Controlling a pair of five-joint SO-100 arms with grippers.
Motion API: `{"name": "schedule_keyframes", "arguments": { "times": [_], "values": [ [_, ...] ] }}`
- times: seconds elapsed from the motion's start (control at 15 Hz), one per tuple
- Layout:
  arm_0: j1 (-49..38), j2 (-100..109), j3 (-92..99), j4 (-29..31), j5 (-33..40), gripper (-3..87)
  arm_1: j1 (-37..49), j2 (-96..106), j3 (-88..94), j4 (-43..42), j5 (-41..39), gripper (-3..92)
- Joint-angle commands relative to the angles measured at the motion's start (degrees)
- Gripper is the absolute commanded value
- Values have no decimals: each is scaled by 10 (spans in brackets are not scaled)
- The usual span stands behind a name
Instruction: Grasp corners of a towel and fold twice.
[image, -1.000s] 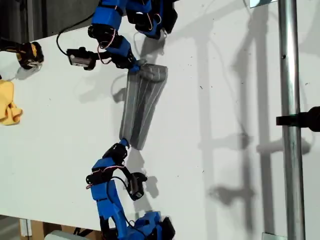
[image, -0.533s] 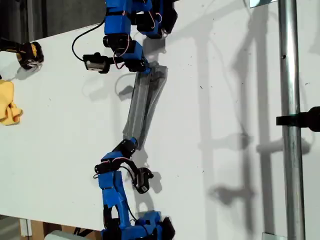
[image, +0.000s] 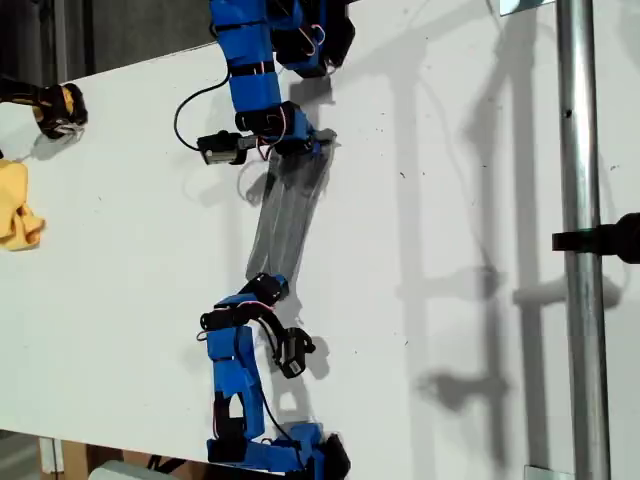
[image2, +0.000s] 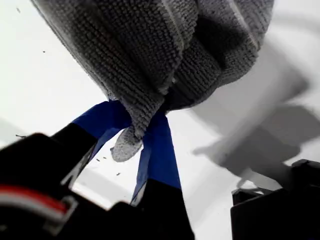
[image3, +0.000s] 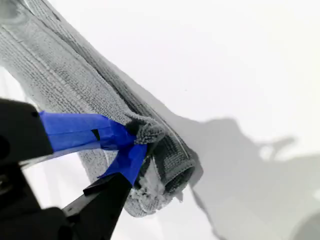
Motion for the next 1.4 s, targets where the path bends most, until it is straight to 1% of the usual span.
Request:
{"name": "schedule_keyframes", "arguments": {
  "times": [0.0, 0.07, 0.13, 0.2, 0.4, 0.47, 0.67, 0.87, 0.93, 1.07, 1.13, 1.27, 1.33],
  "values": [
    [-25, -2, -37, 36, -6, -23, -10, -47, 0, -11, 9, -1],
    [-31, -6, -50, 47, -5, -20, -6, -54, 0, -12, 8, 0],
    [-38, -10, -62, 61, -12, 62, -3, -54, -1, -9, 4, 50],
    [-47, -11, -70, 79, -17, 148, 2, -54, -10, 10, 4, 127],
    [-54, 27, -74, 135, -11, 261, 7, -13, -83, 118, -4, 226],
    [-52, 52, -71, 149, -11, 288, 8, 22, -104, 142, -10, 257],
    [-40, 142, -52, 167, 4, 363, 25, 167, -154, 178, -49, 277],
    [-40, 257, 7, 171, 11, 373, 70, 308, -172, 235, -65, 306],
    [-43, 311, 50, 163, 6, 373, 78, 348, -170, 249, -65, 309],
    [-45, 449, 175, 125, -9, 373, 83, 405, -157, 289, -47, 328],
    [-42, 522, 250, 98, -23, 368, 68, 431, -149, 300, -24, 325],
    [-28, 679, 421, 39, -65, 334, -7, 452, -127, 308, 73, 316],
    [-12, 771, 512, 8, -96, 316, -54, 453, -112, 310, 136, 316]
  ]
}}
